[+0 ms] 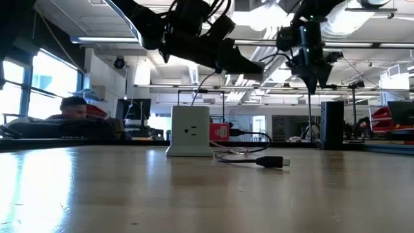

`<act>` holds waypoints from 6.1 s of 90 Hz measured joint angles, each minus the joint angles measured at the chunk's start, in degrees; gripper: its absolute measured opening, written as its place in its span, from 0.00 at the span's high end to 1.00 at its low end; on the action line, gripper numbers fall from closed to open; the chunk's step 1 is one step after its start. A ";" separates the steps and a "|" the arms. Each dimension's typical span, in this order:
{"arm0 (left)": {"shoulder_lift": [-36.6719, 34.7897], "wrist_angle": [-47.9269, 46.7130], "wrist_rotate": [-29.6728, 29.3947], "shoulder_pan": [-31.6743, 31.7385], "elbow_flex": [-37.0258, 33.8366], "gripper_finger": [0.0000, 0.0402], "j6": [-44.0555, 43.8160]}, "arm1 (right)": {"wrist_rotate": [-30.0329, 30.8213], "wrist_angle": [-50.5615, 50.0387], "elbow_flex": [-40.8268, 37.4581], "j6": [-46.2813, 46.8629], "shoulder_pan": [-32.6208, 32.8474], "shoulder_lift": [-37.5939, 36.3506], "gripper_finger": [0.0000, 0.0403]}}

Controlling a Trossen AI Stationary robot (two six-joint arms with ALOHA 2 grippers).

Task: Insert USB
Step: Insert the white charger adapter into the black outlet extension

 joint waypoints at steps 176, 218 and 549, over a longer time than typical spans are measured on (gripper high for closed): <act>0.00 -6.82 -4.44 -4.11 0.00 0.76 -0.60 | 8.78 0.73 -9.87 -45.44 1.68 7.02 0.36; 0.00 -6.87 -4.37 -4.13 0.00 0.76 -0.62 | 10.18 2.33 -12.77 -37.27 0.82 9.66 0.28; 3.76 -12.67 0.40 1.06 0.02 0.77 -4.49 | -25.92 2.49 -1.60 -9.41 35.63 9.60 0.44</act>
